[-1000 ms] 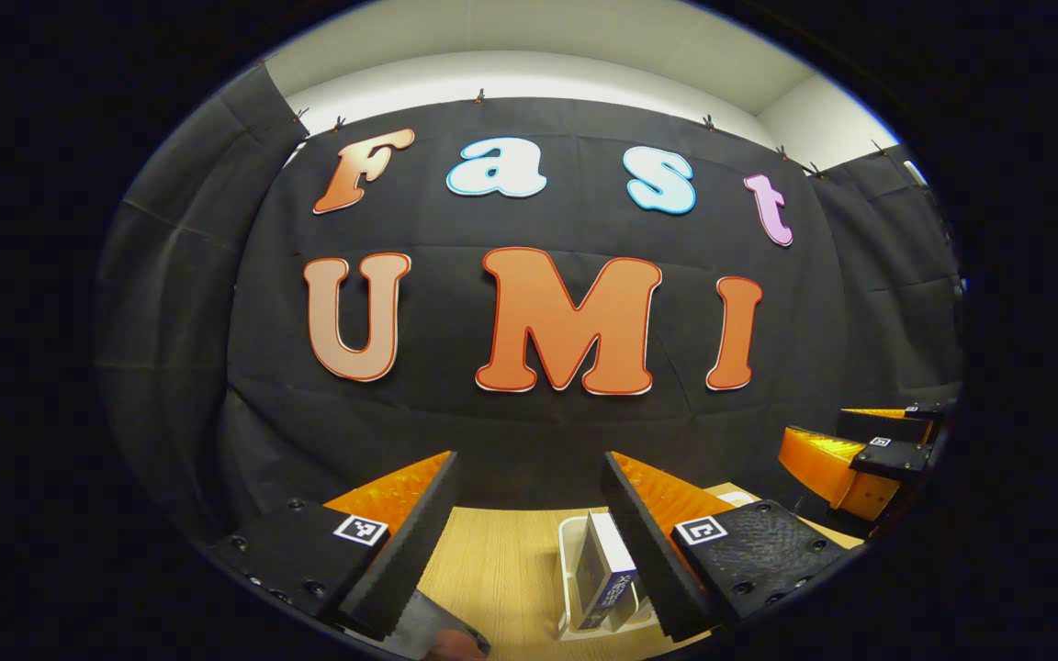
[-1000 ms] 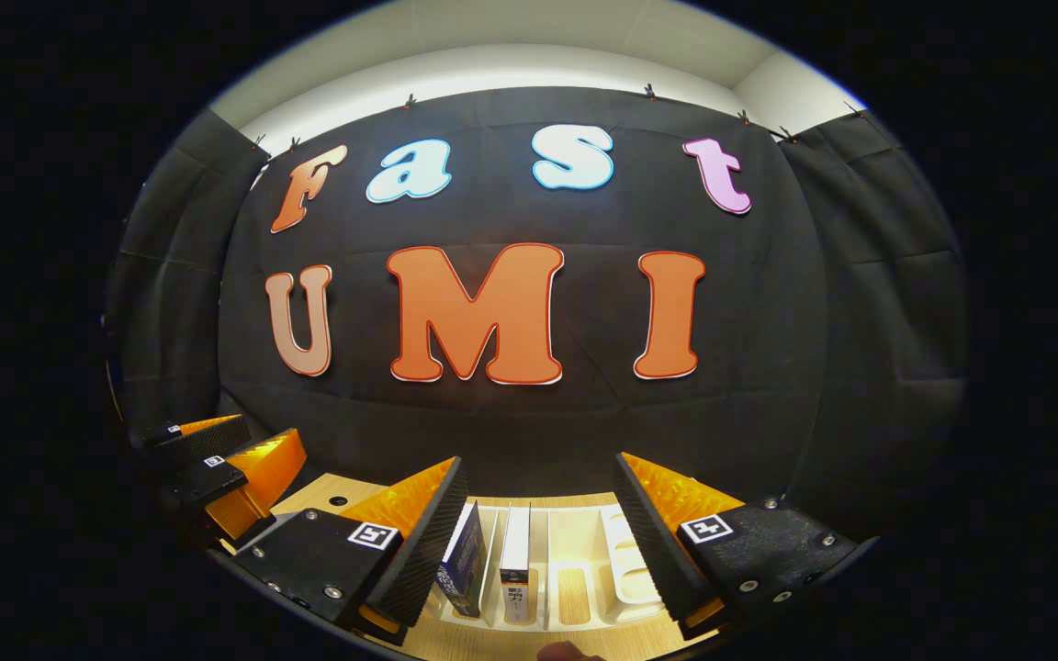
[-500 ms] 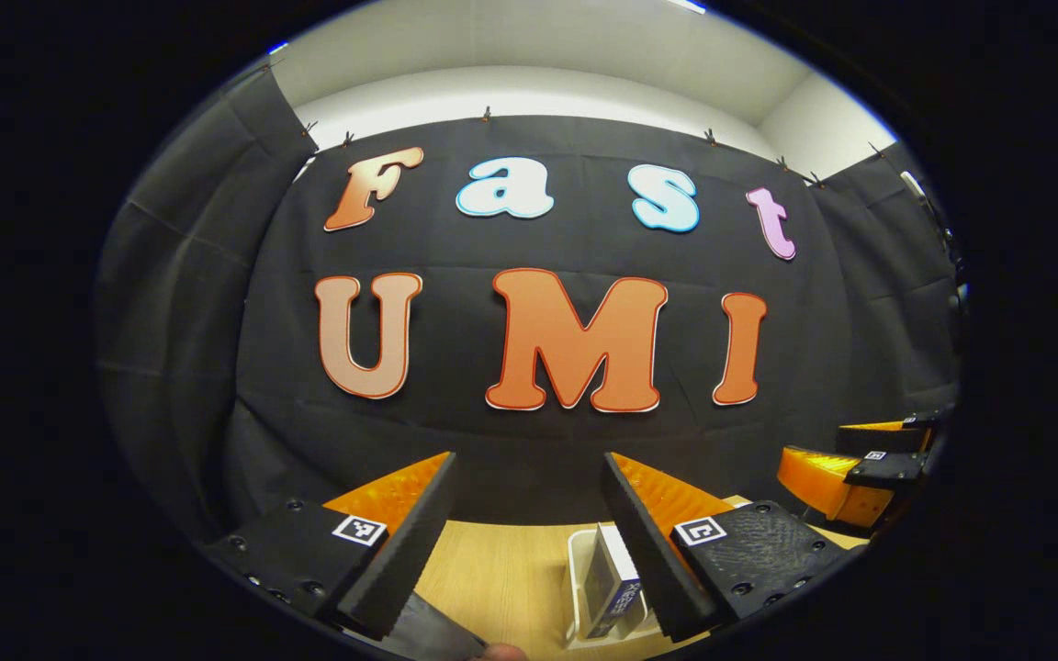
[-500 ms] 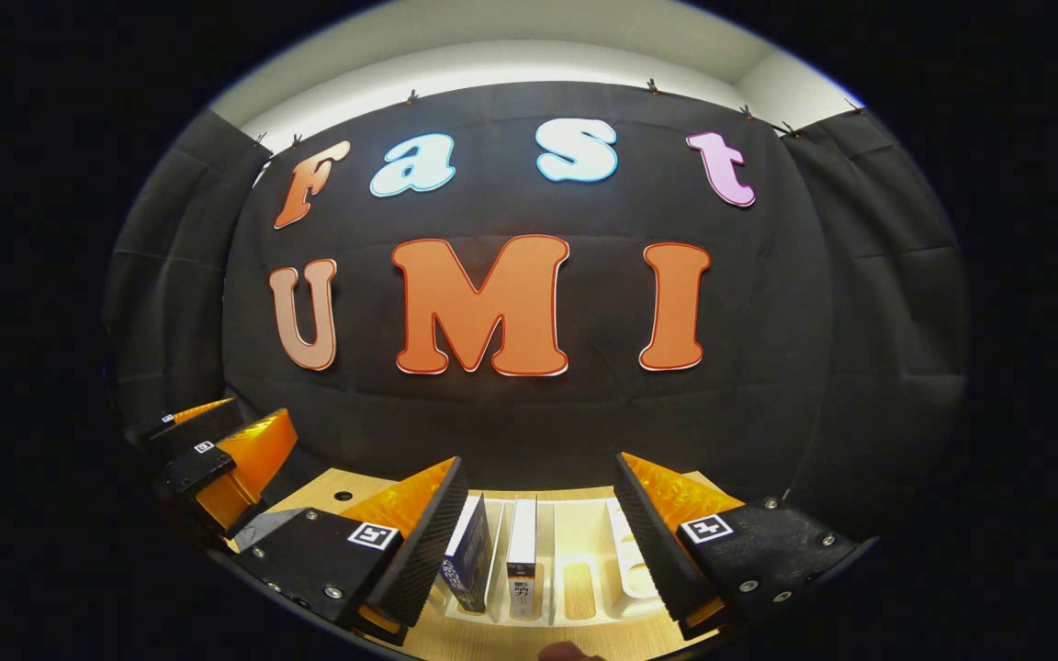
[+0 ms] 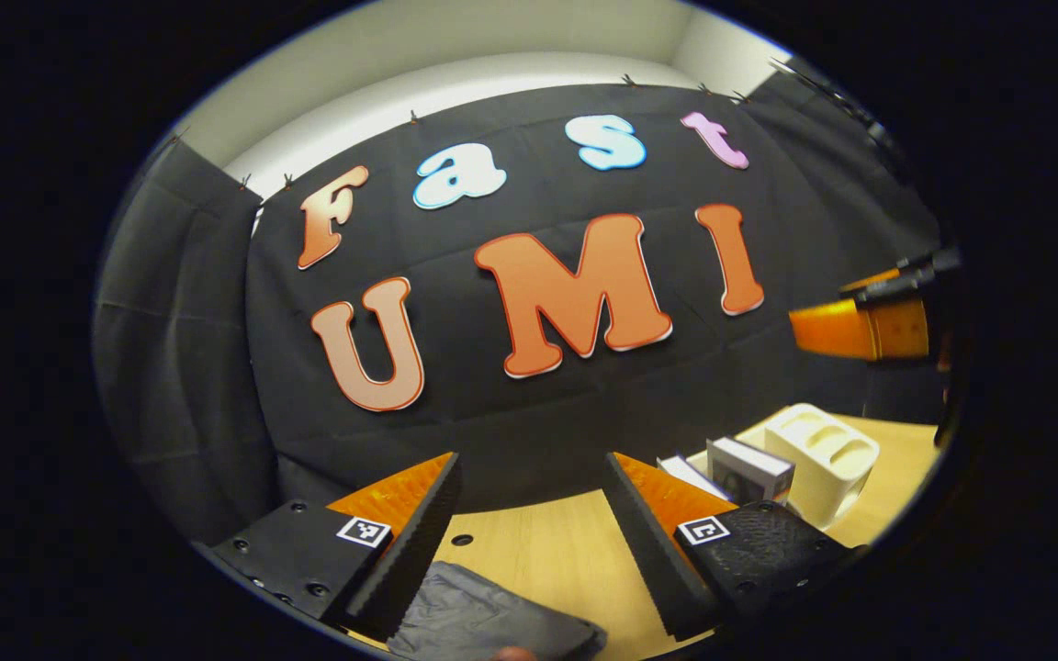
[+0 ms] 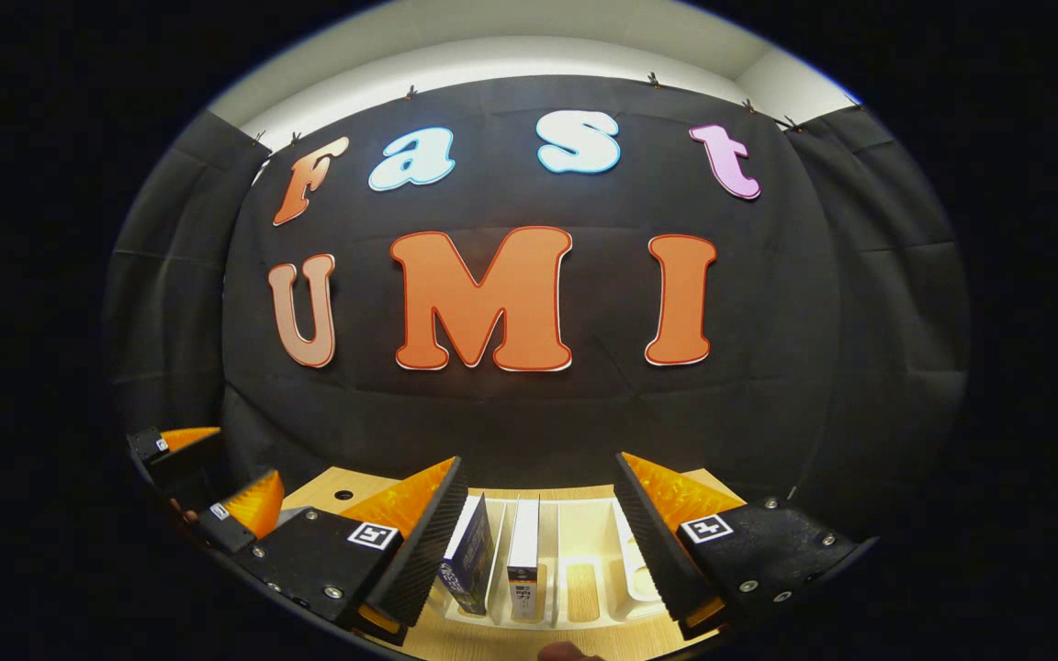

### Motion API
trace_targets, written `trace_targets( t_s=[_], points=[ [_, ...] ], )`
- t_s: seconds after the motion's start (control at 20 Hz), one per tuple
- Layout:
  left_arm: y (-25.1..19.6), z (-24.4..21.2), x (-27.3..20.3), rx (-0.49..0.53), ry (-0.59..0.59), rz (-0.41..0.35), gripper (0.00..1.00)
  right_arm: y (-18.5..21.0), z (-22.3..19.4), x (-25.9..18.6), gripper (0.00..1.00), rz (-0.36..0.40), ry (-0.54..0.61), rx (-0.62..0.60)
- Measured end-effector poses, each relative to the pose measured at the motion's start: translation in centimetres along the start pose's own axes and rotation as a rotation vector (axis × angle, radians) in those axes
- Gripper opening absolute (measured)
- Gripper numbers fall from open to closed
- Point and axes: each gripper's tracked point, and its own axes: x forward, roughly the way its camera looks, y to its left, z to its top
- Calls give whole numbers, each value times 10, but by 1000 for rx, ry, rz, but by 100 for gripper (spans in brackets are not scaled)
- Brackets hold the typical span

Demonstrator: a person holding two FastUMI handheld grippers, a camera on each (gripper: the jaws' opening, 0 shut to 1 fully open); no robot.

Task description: Open the schoolbag, grab two books from the bookshelf and put them into the schoolbag.

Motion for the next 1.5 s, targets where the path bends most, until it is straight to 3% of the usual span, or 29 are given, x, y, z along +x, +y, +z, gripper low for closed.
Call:
trace_targets(
  t_s=[0.85, 1.2, 1.5],
  points=[
    [-23, -226, -51, 511, 371, -148, 97, -22, -15, 4, 95, -52, 23, -16],
    [-30, -266, -73, 673, 455, -169, 96, -30, -22, 2, 96, -55, 32, -8],
    [-17, -287, -87, 724, 531, -107, 96, -40, -27, 0, 96, -54, 31, 6]
  ],
)
